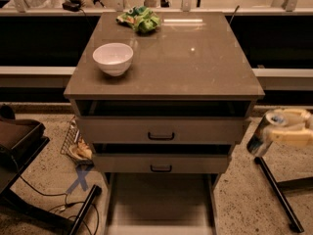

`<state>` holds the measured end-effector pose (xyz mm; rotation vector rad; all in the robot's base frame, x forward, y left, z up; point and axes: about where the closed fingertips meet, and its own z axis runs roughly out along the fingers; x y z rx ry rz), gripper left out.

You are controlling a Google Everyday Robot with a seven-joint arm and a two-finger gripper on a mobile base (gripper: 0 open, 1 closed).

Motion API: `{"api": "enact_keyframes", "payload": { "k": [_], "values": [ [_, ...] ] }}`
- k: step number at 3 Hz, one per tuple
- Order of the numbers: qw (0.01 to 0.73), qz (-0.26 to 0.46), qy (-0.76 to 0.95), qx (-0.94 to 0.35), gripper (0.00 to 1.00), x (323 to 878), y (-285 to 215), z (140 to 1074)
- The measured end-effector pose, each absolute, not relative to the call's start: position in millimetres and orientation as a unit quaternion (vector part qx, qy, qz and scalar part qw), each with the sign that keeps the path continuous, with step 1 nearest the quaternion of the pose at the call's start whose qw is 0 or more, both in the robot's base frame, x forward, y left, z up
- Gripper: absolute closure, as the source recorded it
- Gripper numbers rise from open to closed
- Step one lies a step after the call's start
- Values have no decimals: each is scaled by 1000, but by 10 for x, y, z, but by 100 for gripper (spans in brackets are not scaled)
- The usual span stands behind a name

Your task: Pick redbull can from bottom drawer and place on counter

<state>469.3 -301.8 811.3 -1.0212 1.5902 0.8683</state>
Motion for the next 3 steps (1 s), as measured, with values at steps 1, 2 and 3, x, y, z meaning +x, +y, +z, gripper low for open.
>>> {"api": "enact_keyframes", "payload": {
  "k": [1, 2, 3],
  "values": [
    [512, 340, 668, -419, 100, 5159, -3215, 8838],
    [522, 328, 661, -429, 100, 5454, -3195, 9301],
    [528, 325, 642, -451, 100, 5784, -2930, 9658]
  ]
}}
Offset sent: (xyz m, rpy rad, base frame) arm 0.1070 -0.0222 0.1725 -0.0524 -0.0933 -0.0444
